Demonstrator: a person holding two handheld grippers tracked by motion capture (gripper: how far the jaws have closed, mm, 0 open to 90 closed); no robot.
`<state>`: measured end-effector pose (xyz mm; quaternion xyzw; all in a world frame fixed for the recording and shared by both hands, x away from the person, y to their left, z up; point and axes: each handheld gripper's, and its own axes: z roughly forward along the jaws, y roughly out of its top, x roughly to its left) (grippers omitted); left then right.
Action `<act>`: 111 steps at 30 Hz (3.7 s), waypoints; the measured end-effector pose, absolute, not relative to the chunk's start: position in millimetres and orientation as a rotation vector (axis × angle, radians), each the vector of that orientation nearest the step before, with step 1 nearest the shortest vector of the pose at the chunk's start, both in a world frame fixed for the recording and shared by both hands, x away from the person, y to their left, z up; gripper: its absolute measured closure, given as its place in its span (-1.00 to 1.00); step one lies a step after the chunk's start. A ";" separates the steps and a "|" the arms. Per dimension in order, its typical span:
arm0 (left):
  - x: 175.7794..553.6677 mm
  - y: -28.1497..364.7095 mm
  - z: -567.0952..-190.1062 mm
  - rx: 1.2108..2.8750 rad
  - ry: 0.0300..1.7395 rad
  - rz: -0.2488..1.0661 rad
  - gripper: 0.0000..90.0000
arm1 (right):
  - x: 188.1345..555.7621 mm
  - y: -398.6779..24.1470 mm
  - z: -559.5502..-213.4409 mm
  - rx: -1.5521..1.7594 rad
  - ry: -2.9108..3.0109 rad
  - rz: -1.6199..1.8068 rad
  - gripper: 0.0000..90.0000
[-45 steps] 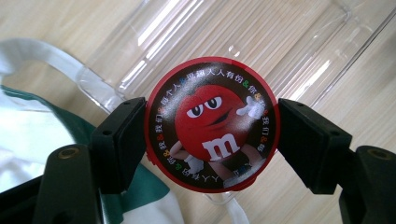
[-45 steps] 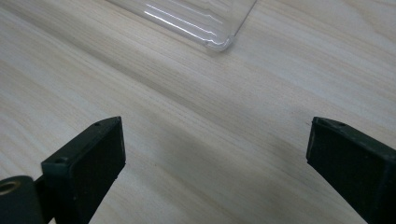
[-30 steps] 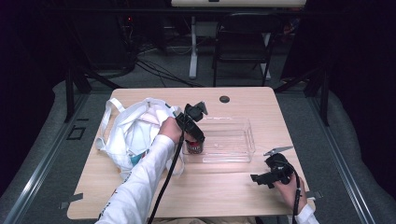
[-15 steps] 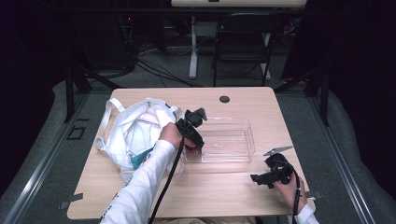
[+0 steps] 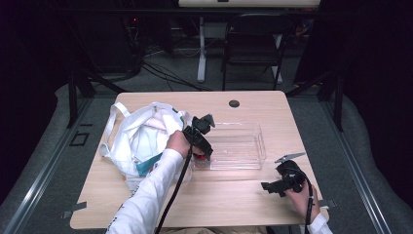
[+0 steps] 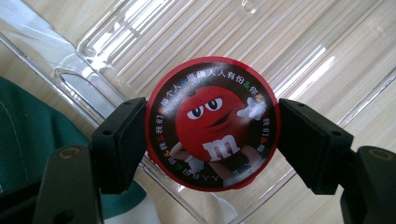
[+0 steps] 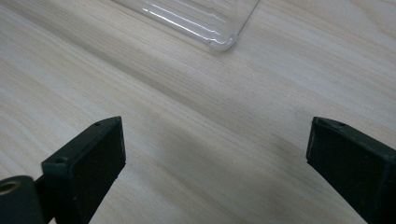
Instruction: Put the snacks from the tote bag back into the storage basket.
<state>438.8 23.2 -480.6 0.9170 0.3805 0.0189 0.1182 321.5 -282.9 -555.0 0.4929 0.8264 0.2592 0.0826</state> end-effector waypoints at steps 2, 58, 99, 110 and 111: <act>435.8 22.1 -481.3 2.682 1.115 0.072 -0.40 | 321.3 -282.6 -555.2 1.472 2.462 0.765 -0.91; 371.3 154.4 -381.0 2.393 1.162 0.470 -1.00 | 320.7 -283.5 -553.4 1.473 2.451 0.755 -0.91; 277.1 275.3 -493.1 2.181 1.477 0.370 -1.00 | 320.7 -281.8 -555.8 1.476 2.447 0.741 -0.88; 272.5 279.5 -511.3 2.173 1.491 0.341 -1.00 | 319.6 -281.3 -554.3 1.465 2.456 0.732 -0.87; 272.6 279.9 -512.8 2.178 1.489 0.329 -0.99 | 319.5 -280.9 -554.5 1.464 2.455 0.737 -0.87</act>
